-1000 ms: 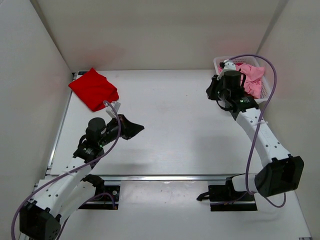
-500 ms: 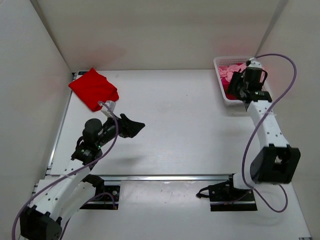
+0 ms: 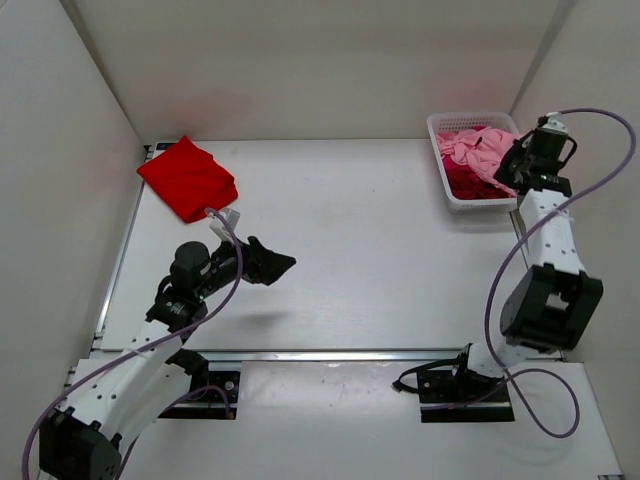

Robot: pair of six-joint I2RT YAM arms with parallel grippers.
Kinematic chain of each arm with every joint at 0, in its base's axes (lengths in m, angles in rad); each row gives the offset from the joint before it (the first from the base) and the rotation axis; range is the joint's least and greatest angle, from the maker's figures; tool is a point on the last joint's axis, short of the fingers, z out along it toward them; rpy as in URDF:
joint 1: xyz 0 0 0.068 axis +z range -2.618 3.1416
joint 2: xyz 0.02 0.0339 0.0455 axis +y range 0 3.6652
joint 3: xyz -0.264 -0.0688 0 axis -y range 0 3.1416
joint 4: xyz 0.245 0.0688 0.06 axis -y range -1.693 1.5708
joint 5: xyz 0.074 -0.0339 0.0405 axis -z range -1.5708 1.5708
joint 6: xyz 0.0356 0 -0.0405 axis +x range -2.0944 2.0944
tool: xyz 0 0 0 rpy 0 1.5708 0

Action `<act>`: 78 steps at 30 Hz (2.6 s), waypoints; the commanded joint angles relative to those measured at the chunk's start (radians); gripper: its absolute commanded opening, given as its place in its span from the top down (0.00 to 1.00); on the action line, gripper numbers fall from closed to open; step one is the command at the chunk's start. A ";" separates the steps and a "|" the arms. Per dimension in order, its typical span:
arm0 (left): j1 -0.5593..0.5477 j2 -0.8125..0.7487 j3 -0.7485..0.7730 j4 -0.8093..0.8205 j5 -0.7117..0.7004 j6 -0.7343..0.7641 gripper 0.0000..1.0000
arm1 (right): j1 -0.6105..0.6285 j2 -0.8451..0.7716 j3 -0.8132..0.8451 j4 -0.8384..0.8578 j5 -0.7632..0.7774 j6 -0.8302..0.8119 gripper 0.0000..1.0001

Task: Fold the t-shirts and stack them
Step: Pick up the crumpled T-shirt from the bin, then move the crumpled T-shirt to the center of the board.

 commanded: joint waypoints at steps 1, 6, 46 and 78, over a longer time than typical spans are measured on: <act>0.009 0.033 -0.011 -0.002 0.014 0.025 0.01 | 0.026 0.115 0.085 0.030 0.009 0.021 0.97; -0.012 0.133 0.009 0.015 0.003 0.056 0.02 | -0.010 0.365 0.267 0.024 -0.073 0.037 0.70; -0.026 0.259 0.109 0.045 0.017 0.035 0.01 | 0.075 0.565 1.099 -0.298 0.033 -0.025 1.00; 0.111 0.227 0.170 -0.221 -0.093 0.070 0.01 | 0.284 -0.610 -0.505 0.194 -0.516 0.224 1.00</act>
